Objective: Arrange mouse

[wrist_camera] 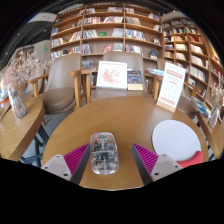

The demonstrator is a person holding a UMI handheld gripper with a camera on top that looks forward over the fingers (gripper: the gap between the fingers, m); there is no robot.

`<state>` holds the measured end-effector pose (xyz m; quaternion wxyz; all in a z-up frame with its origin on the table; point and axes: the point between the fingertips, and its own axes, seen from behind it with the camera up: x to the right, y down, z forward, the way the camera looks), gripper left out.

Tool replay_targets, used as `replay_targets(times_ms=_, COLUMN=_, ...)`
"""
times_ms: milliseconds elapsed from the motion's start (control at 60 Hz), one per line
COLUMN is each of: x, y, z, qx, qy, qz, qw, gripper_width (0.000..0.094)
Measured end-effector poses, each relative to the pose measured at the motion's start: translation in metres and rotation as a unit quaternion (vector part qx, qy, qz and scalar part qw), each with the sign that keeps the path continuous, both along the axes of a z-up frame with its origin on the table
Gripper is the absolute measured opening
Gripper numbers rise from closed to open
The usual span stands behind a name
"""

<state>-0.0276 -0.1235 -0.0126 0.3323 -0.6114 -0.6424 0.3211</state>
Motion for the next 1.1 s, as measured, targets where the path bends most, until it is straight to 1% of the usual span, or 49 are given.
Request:
replay_targets(times_ms=200, x=-0.013, y=0.001, z=0.0, qx=0.0, qy=0.001, qz=-0.002, qw=1.0, gripper_width=0.0848)
replay_targets(times_ms=250, x=-0.014, y=-0.001, z=0.0, qx=-0.004, qy=-0.001, qz=-0.002, qw=1.0, gripper_width=0.0819)
replay_targets(times_ms=283, x=-0.014, y=-0.003, z=-0.001, qx=-0.009, qy=-0.003, qz=-0.002, qw=1.0, gripper_width=0.0775)
replay_targets(times_ms=333, x=-0.013, y=-0.009, z=-0.001, qx=-0.014, qy=-0.004, qz=0.004, qw=1.0, gripper_width=0.0669)
replay_targets(times_ms=350, x=-0.013, y=-0.01, z=-0.001, qx=-0.012, qy=-0.004, qz=0.006, qw=1.0, gripper_width=0.06)
replay_targets(times_ms=367, x=-0.014, y=-0.011, z=-0.001, qx=-0.01, qy=-0.004, qz=0.008, qw=1.0, gripper_width=0.0483)
replay_targets(times_ms=550, x=-0.014, y=-0.005, z=0.007, qx=-0.008, qy=-0.012, qz=-0.003, qw=1.0, gripper_width=0.0356)
replay_targets(times_ms=633, x=-0.013, y=0.001, z=0.023, qx=0.003, qy=0.0, qz=-0.006, qw=1.0, gripper_width=0.035)
replay_targets(times_ms=717, x=-0.01, y=0.0, z=0.05, qx=-0.02, qy=0.012, qz=0.003, qw=1.0, gripper_width=0.035)
replay_targets(times_ms=850, x=-0.011, y=0.038, z=0.112, qx=-0.045, qy=0.047, qz=-0.005, qw=0.998, gripper_width=0.0347)
replay_targets(times_ms=917, x=-0.015, y=0.071, z=0.132, qx=-0.041, qy=0.057, qz=-0.011, qw=0.997, gripper_width=0.0349)
replay_targets(times_ms=967, x=-0.022, y=0.099, z=0.138, qx=-0.032, qy=0.062, qz=-0.022, qw=0.997, gripper_width=0.0349)
replay_targets(times_ms=1033, x=-0.028, y=0.145, z=0.136, qx=-0.011, qy=0.063, qz=-0.041, qw=0.997, gripper_width=0.0349)
replay_targets(times_ms=1100, x=-0.033, y=0.184, z=0.121, qx=0.006, qy=0.053, qz=-0.058, qw=0.997, gripper_width=0.0349)
